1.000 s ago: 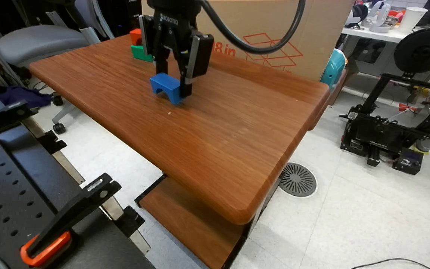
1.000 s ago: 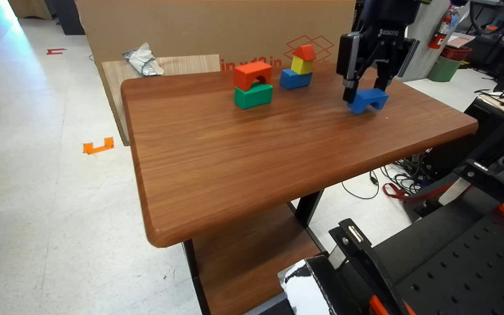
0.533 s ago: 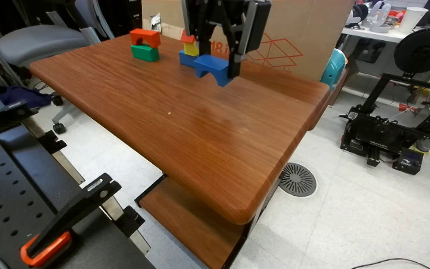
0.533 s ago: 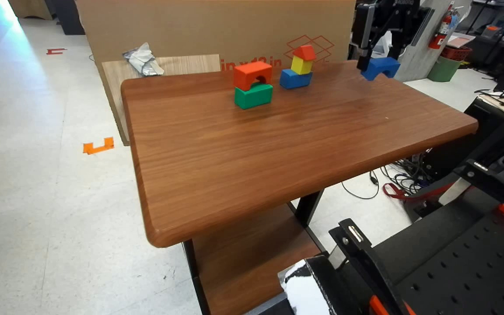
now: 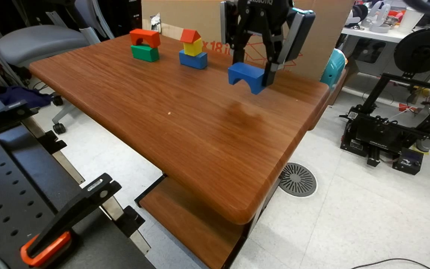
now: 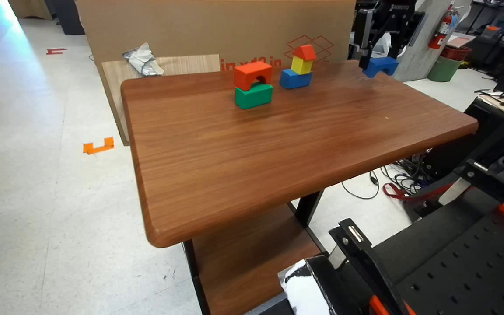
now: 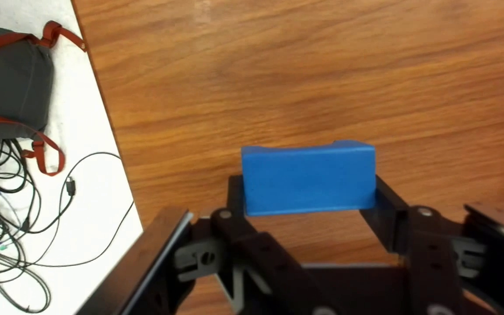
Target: Move the blue arch to the right
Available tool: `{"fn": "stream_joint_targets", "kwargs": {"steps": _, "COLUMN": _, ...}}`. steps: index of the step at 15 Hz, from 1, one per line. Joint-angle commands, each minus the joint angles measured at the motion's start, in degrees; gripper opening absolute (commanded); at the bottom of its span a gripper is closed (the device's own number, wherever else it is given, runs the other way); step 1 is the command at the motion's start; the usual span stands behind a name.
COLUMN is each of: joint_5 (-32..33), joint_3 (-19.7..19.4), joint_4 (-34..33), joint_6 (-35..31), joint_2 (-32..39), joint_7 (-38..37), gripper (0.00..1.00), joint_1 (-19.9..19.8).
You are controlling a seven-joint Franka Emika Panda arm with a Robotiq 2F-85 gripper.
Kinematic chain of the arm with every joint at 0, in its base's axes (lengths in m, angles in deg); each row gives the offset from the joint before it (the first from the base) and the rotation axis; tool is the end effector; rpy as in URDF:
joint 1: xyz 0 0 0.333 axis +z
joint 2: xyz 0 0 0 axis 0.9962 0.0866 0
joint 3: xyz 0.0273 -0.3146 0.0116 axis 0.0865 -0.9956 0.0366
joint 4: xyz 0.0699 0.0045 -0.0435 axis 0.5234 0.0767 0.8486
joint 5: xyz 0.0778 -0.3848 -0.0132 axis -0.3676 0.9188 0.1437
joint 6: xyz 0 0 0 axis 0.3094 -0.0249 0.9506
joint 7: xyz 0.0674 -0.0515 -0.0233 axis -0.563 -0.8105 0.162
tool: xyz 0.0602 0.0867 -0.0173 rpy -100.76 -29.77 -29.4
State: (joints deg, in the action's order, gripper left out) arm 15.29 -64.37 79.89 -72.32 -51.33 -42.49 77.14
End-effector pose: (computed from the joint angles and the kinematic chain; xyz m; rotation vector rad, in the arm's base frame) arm 0.6403 -0.1555 0.2057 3.0693 -0.2539 -0.1399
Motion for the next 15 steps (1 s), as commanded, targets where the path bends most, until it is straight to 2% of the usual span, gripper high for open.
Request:
{"fn": "stream_joint_targets", "kwargs": {"steps": 1, "joint_5": 0.4, "joint_3": 0.6, "joint_4": -8.2, "joint_6": 4.9, "joint_2": 6.1, "joint_7": 0.6, "gripper": 0.42, "joint_1": -0.7}}
{"fn": "stream_joint_targets", "kwargs": {"steps": 6, "joint_5": 0.8, "joint_3": 0.5, "joint_4": -12.5, "joint_6": 7.8, "joint_2": 9.1, "joint_7": 0.5, "gripper": 0.42, "joint_1": -0.4}}
{"fn": "stream_joint_targets", "kwargs": {"steps": 7, "joint_5": 1.0, "joint_3": 0.5, "joint_4": -12.2, "joint_6": 7.6, "joint_2": 8.7, "joint_7": 0.7, "gripper": 0.92, "joint_1": -0.3}}
{"fn": "stream_joint_targets", "kwargs": {"steps": 8, "joint_5": 1.1, "joint_3": 0.5, "joint_4": -11.6, "joint_6": 7.2, "joint_2": 8.2, "joint_7": 0.9, "gripper": 0.93, "joint_1": -0.3}}
{"fn": "stream_joint_targets", "kwargs": {"steps": 9, "joint_5": 1.3, "joint_3": 0.6, "joint_4": -10.1, "joint_6": 6.3, "joint_2": 6.9, "joint_7": 1.2, "gripper": 0.99, "joint_1": -0.2}}
{"fn": "stream_joint_targets", "kwargs": {"steps": 12, "joint_5": 2.3, "joint_3": 0.9, "joint_4": -4.8, "joint_6": 3.4, "joint_2": 2.2, "joint_7": 3.5, "gripper": 1.00, "joint_1": 0.2}}
{"fn": "stream_joint_targets", "kwargs": {"steps": 15, "joint_5": 5.1, "joint_3": 0.7, "joint_4": 3.2, "joint_6": -0.3, "joint_2": -4.9, "joint_7": 5.9, "gripper": 1.00, "joint_1": 1.0}}
